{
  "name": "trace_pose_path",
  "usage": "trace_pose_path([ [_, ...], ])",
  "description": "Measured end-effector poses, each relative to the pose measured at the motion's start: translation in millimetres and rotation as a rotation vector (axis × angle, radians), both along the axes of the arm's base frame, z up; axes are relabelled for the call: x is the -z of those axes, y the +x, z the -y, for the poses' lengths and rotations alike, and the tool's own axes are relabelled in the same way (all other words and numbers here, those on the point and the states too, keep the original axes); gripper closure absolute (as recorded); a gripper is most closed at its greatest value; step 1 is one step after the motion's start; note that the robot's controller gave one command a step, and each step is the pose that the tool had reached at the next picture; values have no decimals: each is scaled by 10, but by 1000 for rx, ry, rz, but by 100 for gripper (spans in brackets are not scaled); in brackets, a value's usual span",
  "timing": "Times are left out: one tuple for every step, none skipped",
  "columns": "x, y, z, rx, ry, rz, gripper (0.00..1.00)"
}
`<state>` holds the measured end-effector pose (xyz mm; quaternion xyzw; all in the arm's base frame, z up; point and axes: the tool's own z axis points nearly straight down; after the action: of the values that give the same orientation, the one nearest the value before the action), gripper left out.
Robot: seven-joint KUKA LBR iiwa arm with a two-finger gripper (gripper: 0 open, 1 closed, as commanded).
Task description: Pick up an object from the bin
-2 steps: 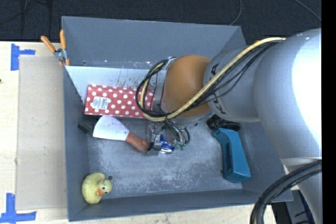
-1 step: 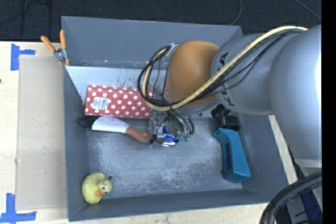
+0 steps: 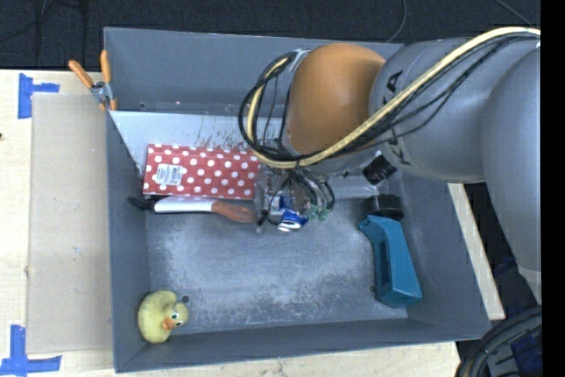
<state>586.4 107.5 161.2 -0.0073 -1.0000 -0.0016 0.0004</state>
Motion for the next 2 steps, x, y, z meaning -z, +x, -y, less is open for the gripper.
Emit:
trace_pose_path([
  [-174, -7, 59, 13, -2, -12, 100],
  [-603, 141, -102, 124, -2, -11, 100],
])
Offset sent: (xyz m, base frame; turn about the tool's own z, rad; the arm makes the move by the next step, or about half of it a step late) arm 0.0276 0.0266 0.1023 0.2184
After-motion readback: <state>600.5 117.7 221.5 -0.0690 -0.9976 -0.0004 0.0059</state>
